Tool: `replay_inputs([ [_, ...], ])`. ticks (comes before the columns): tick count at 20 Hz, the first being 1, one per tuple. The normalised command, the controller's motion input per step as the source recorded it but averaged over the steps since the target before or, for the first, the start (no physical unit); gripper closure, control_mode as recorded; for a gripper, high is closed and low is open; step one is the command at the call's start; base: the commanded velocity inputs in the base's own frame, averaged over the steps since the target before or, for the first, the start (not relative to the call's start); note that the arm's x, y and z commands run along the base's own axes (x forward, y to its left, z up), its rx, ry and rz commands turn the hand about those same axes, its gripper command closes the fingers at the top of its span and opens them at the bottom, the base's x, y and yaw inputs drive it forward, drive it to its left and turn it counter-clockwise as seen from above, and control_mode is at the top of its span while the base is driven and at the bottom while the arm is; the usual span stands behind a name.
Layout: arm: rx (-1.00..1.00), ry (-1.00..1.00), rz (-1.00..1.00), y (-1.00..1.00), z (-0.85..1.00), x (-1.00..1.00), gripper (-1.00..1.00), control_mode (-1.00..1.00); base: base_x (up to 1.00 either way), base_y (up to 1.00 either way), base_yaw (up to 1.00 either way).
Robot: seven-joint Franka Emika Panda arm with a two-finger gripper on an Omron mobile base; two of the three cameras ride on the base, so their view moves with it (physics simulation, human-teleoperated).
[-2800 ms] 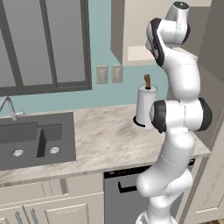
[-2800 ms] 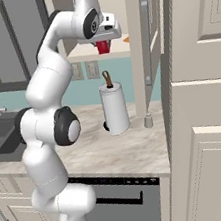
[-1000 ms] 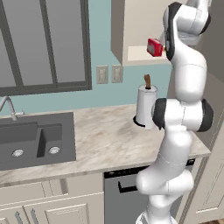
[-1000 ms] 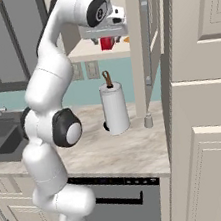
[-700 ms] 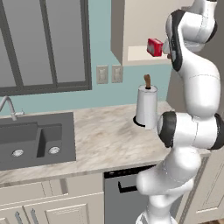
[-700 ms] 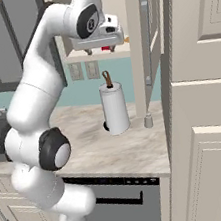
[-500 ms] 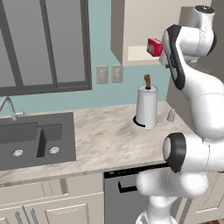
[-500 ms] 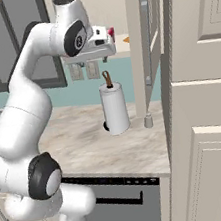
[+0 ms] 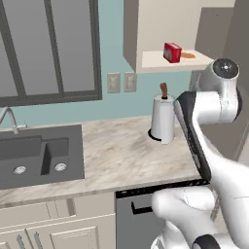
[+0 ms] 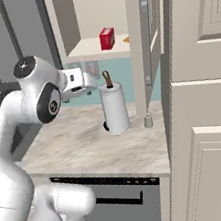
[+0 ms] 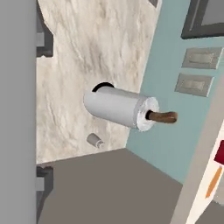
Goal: Pick the cereal and boxed food from the counter and place them in the cabinets closest to them.
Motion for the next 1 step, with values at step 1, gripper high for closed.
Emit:
replay_inputs([
  [1,0.01,-0.25,0.00,0.00,-0.03,-1.00,-1.00,-1.00,0.00,0.00,0.00],
])
